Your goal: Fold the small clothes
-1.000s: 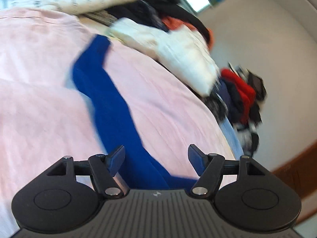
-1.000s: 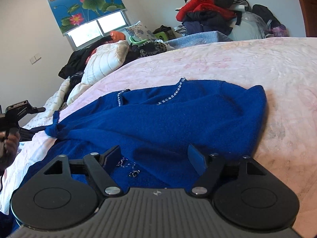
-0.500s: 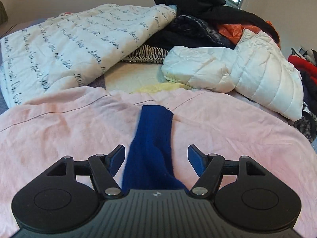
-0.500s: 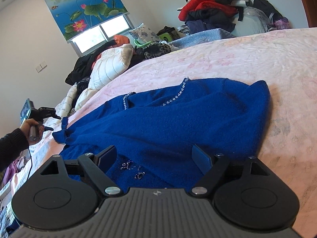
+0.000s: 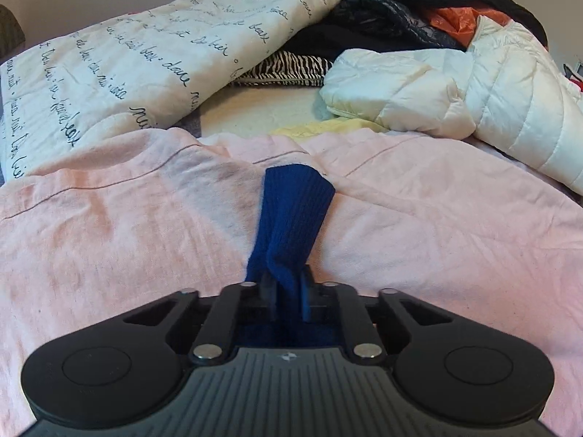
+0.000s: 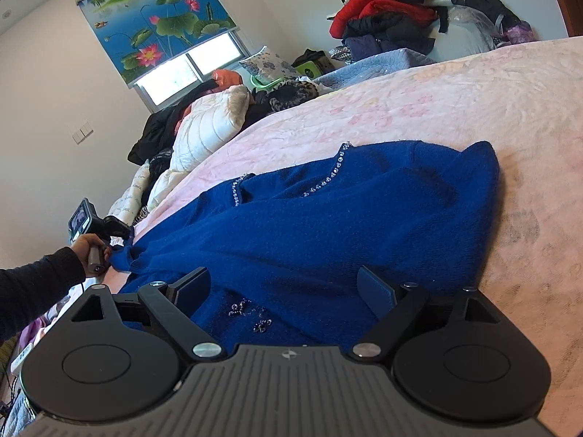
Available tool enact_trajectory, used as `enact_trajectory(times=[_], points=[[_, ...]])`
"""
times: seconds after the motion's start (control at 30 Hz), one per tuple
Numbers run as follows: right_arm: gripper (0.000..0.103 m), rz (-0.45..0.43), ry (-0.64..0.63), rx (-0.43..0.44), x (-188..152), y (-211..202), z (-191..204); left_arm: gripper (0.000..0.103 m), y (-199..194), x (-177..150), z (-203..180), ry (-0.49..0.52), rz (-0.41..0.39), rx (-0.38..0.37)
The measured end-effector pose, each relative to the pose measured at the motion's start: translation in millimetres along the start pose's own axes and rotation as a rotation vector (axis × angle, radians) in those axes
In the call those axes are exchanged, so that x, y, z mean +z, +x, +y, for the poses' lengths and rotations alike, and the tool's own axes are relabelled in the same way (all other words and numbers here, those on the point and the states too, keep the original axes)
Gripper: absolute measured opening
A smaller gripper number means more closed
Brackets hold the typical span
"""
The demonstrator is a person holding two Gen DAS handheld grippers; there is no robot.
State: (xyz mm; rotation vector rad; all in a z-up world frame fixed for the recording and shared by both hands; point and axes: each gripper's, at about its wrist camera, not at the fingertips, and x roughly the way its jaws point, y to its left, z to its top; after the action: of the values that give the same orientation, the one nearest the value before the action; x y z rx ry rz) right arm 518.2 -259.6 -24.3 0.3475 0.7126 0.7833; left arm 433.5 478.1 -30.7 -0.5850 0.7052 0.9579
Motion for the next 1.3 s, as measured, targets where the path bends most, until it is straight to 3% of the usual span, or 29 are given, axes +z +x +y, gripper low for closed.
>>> enact_trajectory(times=[0.13,0.2,0.27,0.37,0.47,0.53,0.63,0.73,0.8,0.83,0.87,0.97,1.1,1.23,1.3], points=[[0.088,0.001,-0.001,0.0,-0.3,-0.4,-0.2,0.007,-24.7,6.3,7.3,-0.052,-0.072,-0.051],[0.088,0.001,0.0,0.001,-0.1,-0.1,-0.2,0.006,-53.3,12.0,5.9,-0.103,-0.131,-0.158],[0.088,0.001,-0.001,0.0,-0.1,0.0,-0.1,0.006,-88.0,14.7,-5.9,-0.091,-0.172,-0.285],[0.088,0.001,0.0,0.001,-0.2,0.0,-0.2,0.006,-163.5,3.9,-41.7,0.022,-0.249,-0.548],[0.088,0.0,0.001,0.001,0.0,0.1,-0.3,0.006,-247.1,-37.8,-78.1,0.192,-0.284,-0.887],[0.088,-0.001,0.006,0.005,-0.1,-0.2,-0.9,0.006,-292.2,-88.4,-104.4,0.333,-0.224,-1.107],[0.088,-0.004,0.024,0.019,0.1,-0.9,-3.7,0.006,-327.5,-189.1,-139.3,0.551,-0.089,-1.306],[0.088,-0.007,0.045,0.035,1.2,-1.6,-7.5,0.007,-326.5,-284.8,-164.2,0.686,0.094,-1.348],[0.088,-0.009,0.05,0.039,1.3,-2.1,-8.4,0.006,-316.9,-327.4,-172.9,0.719,0.17,-1.293],[0.084,-0.007,0.042,0.022,0.9,-2.2,-7.5,0.006,-310.4,-338.2,-171.2,0.69,0.179,-1.275],[0.083,-0.012,0.048,0.02,1.0,-3.1,-9.0,0.006,-306.9,-342.3,-168.1,0.662,0.167,-1.268],[0.086,-0.022,0.087,0.051,1.0,-5.6,-15.8,0.006,-292.3,-335.8,-159.5,0.569,0.232,-1.248],[0.087,-0.028,0.113,0.072,1.3,-7.5,-19.8,0.006,-297.5,-334.0,-138.7,0.572,0.168,-1.223],[0.089,-0.023,0.212,0.101,7.3,-11.9,-28.7,0.006,-317.9,-356.2,-142.0,0.711,0.095,-1.164],[0.09,-0.018,0.376,0.129,16.1,-18.6,-38.8,0.007,-331.4,-381.0,-157.1,0.929,0.114,-1.142]])
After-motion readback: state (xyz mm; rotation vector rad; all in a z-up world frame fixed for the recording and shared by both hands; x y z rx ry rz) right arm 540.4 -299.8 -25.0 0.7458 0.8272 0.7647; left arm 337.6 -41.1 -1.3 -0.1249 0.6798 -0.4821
